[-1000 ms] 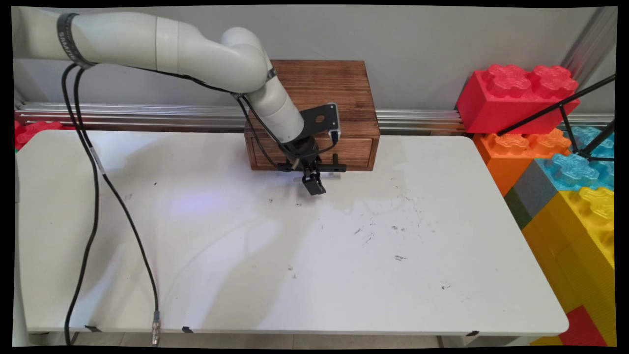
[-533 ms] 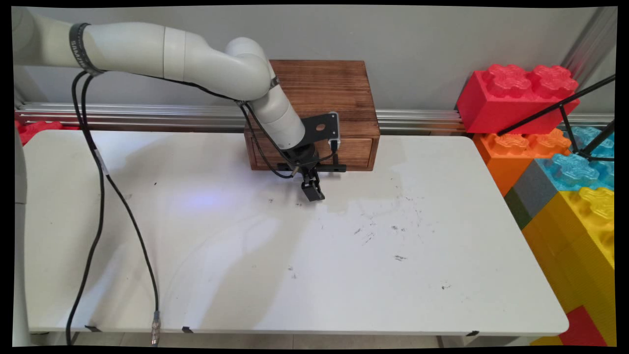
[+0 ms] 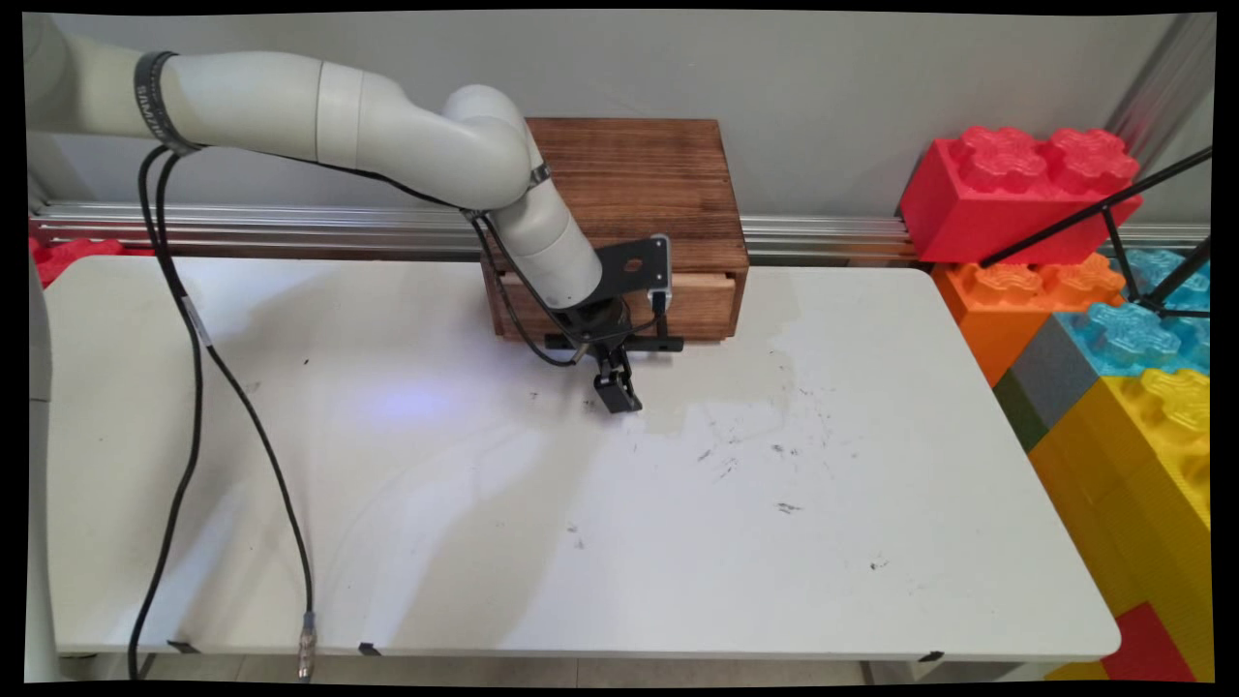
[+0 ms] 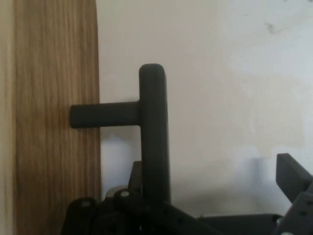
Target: Open the drawer
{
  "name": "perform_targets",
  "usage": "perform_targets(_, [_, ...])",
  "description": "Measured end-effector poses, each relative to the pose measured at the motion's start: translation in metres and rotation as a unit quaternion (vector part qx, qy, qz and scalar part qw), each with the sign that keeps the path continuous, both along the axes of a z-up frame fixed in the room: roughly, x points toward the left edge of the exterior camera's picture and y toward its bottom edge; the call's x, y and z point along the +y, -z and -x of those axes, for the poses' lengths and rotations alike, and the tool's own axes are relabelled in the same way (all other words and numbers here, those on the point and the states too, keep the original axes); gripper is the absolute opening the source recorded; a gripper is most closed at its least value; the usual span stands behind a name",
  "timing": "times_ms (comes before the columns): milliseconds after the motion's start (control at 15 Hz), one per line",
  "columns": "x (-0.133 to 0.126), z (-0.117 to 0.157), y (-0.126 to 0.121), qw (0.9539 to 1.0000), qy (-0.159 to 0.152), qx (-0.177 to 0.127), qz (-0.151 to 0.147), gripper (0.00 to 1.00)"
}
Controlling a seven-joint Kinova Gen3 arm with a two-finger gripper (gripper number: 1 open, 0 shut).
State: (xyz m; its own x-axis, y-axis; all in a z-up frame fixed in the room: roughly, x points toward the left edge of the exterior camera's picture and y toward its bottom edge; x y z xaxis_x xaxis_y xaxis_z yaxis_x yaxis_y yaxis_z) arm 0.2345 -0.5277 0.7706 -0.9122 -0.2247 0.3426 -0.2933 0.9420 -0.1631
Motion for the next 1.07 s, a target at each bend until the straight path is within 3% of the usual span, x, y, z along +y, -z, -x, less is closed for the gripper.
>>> perform_targets(1067, [0.104,0.024,0.007,0.9968,0.024,0.037,-0.066,1.00])
